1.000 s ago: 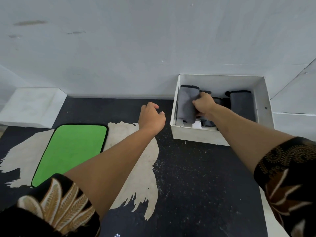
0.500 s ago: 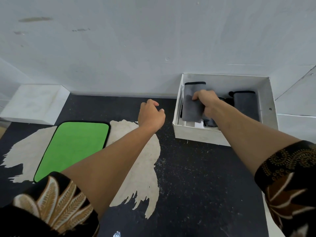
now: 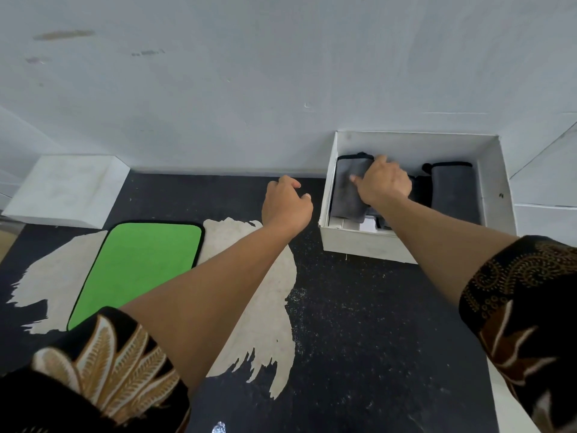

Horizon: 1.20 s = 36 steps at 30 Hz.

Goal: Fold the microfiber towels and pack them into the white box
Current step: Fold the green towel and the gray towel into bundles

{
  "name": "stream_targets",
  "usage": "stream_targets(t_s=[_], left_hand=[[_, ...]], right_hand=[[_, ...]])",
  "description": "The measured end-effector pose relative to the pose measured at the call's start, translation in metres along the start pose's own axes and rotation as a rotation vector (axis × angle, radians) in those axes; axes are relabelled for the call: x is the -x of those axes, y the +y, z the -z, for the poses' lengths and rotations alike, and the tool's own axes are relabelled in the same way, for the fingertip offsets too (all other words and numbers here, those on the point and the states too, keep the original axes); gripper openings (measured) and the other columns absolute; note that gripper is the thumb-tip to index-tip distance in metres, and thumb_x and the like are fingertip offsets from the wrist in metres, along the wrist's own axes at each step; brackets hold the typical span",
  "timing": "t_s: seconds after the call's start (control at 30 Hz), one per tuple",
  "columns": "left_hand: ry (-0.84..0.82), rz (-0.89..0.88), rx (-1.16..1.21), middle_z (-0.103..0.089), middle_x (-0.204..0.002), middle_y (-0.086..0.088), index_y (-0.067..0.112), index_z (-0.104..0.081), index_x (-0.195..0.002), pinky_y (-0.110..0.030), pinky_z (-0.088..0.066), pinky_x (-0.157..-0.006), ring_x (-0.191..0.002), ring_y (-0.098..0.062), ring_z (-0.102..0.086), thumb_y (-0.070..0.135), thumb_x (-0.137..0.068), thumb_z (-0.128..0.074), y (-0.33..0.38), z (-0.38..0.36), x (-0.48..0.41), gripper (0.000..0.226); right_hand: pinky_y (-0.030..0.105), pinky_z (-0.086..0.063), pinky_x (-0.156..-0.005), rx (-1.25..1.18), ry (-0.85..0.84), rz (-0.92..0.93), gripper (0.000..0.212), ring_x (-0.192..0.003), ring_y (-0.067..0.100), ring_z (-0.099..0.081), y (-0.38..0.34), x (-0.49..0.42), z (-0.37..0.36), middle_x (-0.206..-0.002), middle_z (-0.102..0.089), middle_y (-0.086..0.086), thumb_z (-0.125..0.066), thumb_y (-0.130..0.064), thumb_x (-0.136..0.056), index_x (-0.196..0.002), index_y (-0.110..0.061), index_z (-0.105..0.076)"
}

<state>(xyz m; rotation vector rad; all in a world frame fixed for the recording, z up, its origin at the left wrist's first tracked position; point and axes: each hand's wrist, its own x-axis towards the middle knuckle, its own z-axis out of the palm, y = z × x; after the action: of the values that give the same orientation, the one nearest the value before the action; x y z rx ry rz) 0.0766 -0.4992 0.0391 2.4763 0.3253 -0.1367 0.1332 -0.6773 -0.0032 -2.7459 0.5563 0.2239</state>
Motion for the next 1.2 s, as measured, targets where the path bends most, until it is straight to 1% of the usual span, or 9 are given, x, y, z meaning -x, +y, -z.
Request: stream_targets(t_s=[0.1, 0.2, 0.3, 0.43, 0.63, 0.77, 0.9, 1.07, 1.2], left_hand=[[0.002, -0.005, -0.013, -0.051, -0.129, -0.003, 0.019, -0.053, -0.126, -0.026, -0.040, -0.078, -0.094, -0.012, -0.052, 0.025, -0.095, -0.061, -0.003, 0.002, 0.002, 0.033], [-0.007, -0.008, -0.025, -0.050, -0.129, -0.004, 0.018, -0.053, -0.127, -0.025, -0.041, -0.078, -0.096, -0.013, -0.053, 0.024, -0.095, -0.061, -0.007, 0.002, 0.004, 0.033], [-0.012, -0.022, -0.029, -0.050, -0.130, -0.004, 0.019, -0.053, -0.127, -0.025, -0.041, -0.078, -0.091, -0.011, -0.050, 0.025, -0.096, -0.061, -0.011, 0.005, 0.006, 0.033], [-0.012, -0.058, -0.045, -0.049, -0.131, -0.003, 0.020, -0.053, -0.126, -0.027, -0.042, -0.078, -0.094, -0.014, -0.053, 0.026, -0.095, -0.060, -0.018, 0.017, 0.007, 0.032], [-0.043, -0.300, -0.325, -0.045, -0.137, -0.008, 0.017, -0.047, -0.136, -0.042, -0.042, -0.101, -0.123, -0.029, -0.049, 0.035, -0.096, -0.057, -0.035, 0.048, 0.004, 0.045], [-0.034, -0.400, -0.422, -0.045, -0.138, -0.009, 0.016, -0.046, -0.137, -0.046, -0.038, -0.102, -0.126, -0.033, -0.044, 0.040, -0.096, -0.054, -0.062, 0.067, 0.003, 0.049], [-0.074, -0.434, -0.427, -0.041, -0.142, -0.008, 0.018, -0.040, -0.144, -0.045, -0.034, -0.103, -0.127, -0.033, -0.041, 0.042, -0.096, -0.053, -0.114, 0.085, 0.006, 0.056], [-0.076, -0.349, -0.424, -0.038, -0.145, -0.006, 0.019, -0.037, -0.147, -0.043, -0.034, -0.103, -0.129, -0.031, -0.039, 0.042, -0.096, -0.053, -0.206, 0.129, 0.005, 0.059], [-0.029, -0.212, -0.449, -0.037, -0.148, -0.010, 0.017, -0.038, -0.146, -0.045, -0.036, -0.105, -0.132, -0.031, -0.039, 0.039, -0.096, -0.055, -0.288, 0.176, 0.001, 0.058]], right_hand=[[0.041, -0.042, -0.070, 0.038, 0.192, 0.180, 0.046, -0.110, 0.037, -0.051, 0.003, 0.008, -0.001, -0.124, -0.046, 0.019, -0.056, -0.041, -0.096, -0.123, -0.007, -0.042], [0.046, -0.047, -0.088, 0.164, -0.016, 0.403, 0.044, -0.119, 0.037, -0.044, 0.005, 0.012, -0.009, -0.131, -0.042, 0.019, -0.060, -0.034, -0.093, -0.128, -0.011, -0.045], [0.049, -0.043, -0.100, 0.234, -0.187, 0.402, 0.050, -0.125, 0.039, -0.039, 0.005, 0.014, -0.005, -0.138, -0.038, 0.019, -0.060, -0.033, -0.093, -0.136, -0.013, -0.043], [0.049, -0.041, -0.101, 0.113, -0.197, 0.354, 0.047, -0.125, 0.039, -0.040, 0.001, 0.022, 0.010, -0.139, -0.039, 0.018, -0.058, -0.028, -0.094, -0.137, -0.014, -0.045], [0.048, -0.042, -0.102, -0.095, 0.028, 0.294, 0.045, -0.121, 0.038, -0.047, -0.024, 0.068, 0.027, -0.133, -0.047, 0.017, -0.056, -0.032, -0.095, -0.135, -0.013, -0.049], [0.046, -0.043, -0.095, -0.025, 0.256, 0.345, 0.042, -0.118, 0.034, -0.047, -0.056, 0.126, 0.020, -0.126, -0.051, 0.014, -0.063, -0.034, -0.091, -0.126, -0.013, -0.054], [0.043, -0.038, -0.099, -0.008, 0.437, 0.395, 0.036, -0.111, 0.031, -0.049, -0.099, 0.189, -0.012, -0.119, -0.055, 0.009, -0.069, -0.029, -0.084, -0.116, -0.015, -0.060], [0.040, -0.041, -0.104, -0.070, 0.250, 0.306, 0.039, -0.118, 0.024, -0.046, -0.170, 0.240, -0.077, -0.129, -0.049, 0.002, -0.067, -0.034, -0.088, -0.124, -0.023, -0.055], [0.041, -0.044, -0.098, -0.047, 0.090, 0.335, 0.046, -0.121, 0.030, -0.045, -0.221, 0.273, -0.127, -0.132, -0.046, 0.008, -0.066, -0.035, -0.088, -0.129, -0.019, -0.051]])
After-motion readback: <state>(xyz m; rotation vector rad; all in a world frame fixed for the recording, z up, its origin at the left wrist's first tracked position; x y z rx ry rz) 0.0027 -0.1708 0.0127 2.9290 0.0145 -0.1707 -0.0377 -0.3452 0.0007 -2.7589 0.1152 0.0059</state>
